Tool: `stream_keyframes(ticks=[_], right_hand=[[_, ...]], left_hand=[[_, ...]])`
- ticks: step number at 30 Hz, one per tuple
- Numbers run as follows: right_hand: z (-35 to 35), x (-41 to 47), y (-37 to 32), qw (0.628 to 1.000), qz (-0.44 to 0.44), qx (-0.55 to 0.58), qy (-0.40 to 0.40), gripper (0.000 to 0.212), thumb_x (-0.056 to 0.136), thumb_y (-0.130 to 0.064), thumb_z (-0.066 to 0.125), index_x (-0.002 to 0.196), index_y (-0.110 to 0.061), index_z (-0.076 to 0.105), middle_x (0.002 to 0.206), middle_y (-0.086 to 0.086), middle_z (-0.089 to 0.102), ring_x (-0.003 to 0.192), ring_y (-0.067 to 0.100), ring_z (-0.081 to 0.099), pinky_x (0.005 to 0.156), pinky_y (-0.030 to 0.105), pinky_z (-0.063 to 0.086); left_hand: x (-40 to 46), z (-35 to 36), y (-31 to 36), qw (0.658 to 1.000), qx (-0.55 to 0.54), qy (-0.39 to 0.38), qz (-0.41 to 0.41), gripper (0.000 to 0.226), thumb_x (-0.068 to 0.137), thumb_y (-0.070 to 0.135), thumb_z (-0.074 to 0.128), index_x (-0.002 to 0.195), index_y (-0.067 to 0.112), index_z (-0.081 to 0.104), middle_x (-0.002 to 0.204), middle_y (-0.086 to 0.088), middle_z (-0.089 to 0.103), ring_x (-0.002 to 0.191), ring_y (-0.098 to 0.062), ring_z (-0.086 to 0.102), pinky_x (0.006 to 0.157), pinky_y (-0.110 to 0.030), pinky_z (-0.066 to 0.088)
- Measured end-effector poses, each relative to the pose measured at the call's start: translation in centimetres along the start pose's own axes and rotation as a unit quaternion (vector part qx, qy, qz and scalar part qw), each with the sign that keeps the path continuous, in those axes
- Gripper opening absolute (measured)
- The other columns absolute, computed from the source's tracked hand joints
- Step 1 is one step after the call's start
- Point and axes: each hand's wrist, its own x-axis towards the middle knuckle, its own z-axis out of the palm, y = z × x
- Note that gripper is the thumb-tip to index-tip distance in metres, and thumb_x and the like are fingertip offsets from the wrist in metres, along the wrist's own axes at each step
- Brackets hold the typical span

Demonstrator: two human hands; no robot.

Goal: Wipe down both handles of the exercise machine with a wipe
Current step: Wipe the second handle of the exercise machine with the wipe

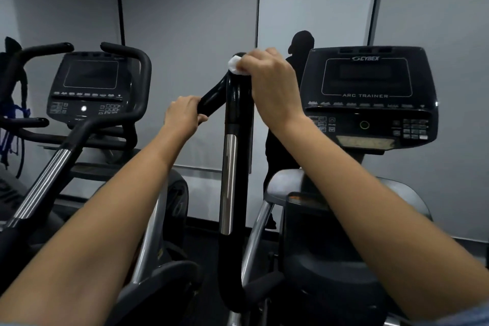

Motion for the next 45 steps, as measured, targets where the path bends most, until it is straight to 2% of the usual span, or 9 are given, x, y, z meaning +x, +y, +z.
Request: stream_keyframes(ticks=[4,7,11,21,25,30,36,42,45], right_hand=[[-1.0,-4.4,-0.9,0.998,-0.027,-0.037,-0.035,0.030,0.076,0.007,0.061,0.102,-0.007,0.065,0.079,0.004,0.061,0.068,0.023,0.052,0.051,0.028,0.046],[-1.7,-6.8,-1.1,0.997,-0.056,-0.012,-0.042,0.036,0.076,0.010,0.052,0.106,-0.005,0.065,0.084,0.007,0.061,0.069,0.023,0.055,0.050,0.030,0.052],[-1.3,-2.7,0.1,0.998,0.005,0.011,-0.056,0.012,0.082,0.000,0.055,0.080,-0.010,0.062,0.073,0.004,0.051,0.070,0.026,0.054,0.052,0.030,0.047],[-1.7,-6.9,-0.9,0.991,-0.087,-0.053,-0.089,0.038,0.073,0.013,0.046,0.104,-0.001,0.063,0.097,0.010,0.063,0.072,0.023,0.056,0.045,0.029,0.051],[-2.1,-4.1,-0.5,0.986,-0.123,-0.091,-0.071,0.035,0.073,0.003,0.034,0.084,-0.005,0.066,0.079,0.006,0.061,0.068,0.021,0.058,0.038,0.023,0.044],[-1.3,-0.4,-0.9,0.986,-0.053,-0.119,-0.105,0.022,0.058,0.012,0.065,0.067,-0.008,0.066,0.073,0.004,0.060,0.065,0.021,0.059,0.039,0.019,0.031],[-2.8,-5.6,-2.2,0.949,-0.186,-0.229,-0.106,0.065,0.081,0.015,0.013,0.071,-0.014,0.071,0.077,-0.003,0.064,0.068,0.012,0.060,0.045,0.016,0.042],[-2.2,2.0,-2.3,0.944,-0.137,-0.247,-0.168,0.039,0.065,0.013,0.030,0.056,-0.003,0.064,0.065,0.004,0.054,0.069,0.022,0.059,0.042,0.020,0.032],[-1.8,1.9,-3.6,0.935,-0.147,-0.239,-0.215,0.008,0.058,-0.003,0.072,0.059,-0.010,0.068,0.067,0.001,0.058,0.071,0.022,0.060,0.044,0.021,0.037]], left_hand=[[-3.7,0.0,0.2,0.985,-0.173,0.003,-0.004,0.050,0.089,0.033,0.061,0.131,0.009,0.050,0.121,-0.018,0.061,0.113,-0.034,0.055,0.098,-0.046,0.044],[-8.4,0.1,2.0,0.912,-0.409,-0.006,-0.022,0.048,0.092,0.031,0.055,0.131,0.005,0.051,0.126,-0.014,0.060,0.119,-0.024,0.056,0.104,-0.040,0.044],[-12.6,-1.1,4.9,0.826,-0.561,-0.057,-0.018,0.033,0.095,0.029,0.047,0.115,0.008,0.061,0.080,0.011,0.070,0.080,-0.003,0.066,0.076,-0.027,0.056],[-14.2,-2.6,6.6,0.829,-0.555,-0.061,-0.040,0.025,0.085,0.013,0.066,0.110,0.010,0.065,0.096,-0.008,0.068,0.089,-0.017,0.064,0.080,-0.028,0.053],[-14.2,-2.8,6.7,0.833,-0.547,-0.068,-0.038,0.024,0.086,0.013,0.065,0.109,0.006,0.065,0.091,-0.007,0.067,0.087,-0.017,0.062,0.082,-0.032,0.051],[-14.2,-2.7,6.7,0.831,-0.550,-0.075,-0.039,0.025,0.085,0.014,0.066,0.107,0.003,0.065,0.091,-0.005,0.067,0.088,-0.017,0.063,0.085,-0.032,0.051],[-13.8,-2.6,6.8,0.844,-0.529,-0.077,-0.041,0.017,0.087,0.015,0.065,0.099,0.003,0.066,0.074,0.010,0.067,0.066,0.002,0.061,0.063,-0.013,0.046],[-14.0,-2.4,6.7,0.835,-0.543,-0.074,-0.056,0.029,0.085,0.015,0.066,0.111,0.003,0.064,0.090,0.001,0.067,0.086,-0.013,0.062,0.087,-0.030,0.050],[-14.0,-2.3,6.6,0.832,-0.547,-0.071,-0.062,0.028,0.084,0.019,0.068,0.109,0.005,0.066,0.097,-0.003,0.069,0.097,-0.020,0.063,0.095,-0.037,0.048]])
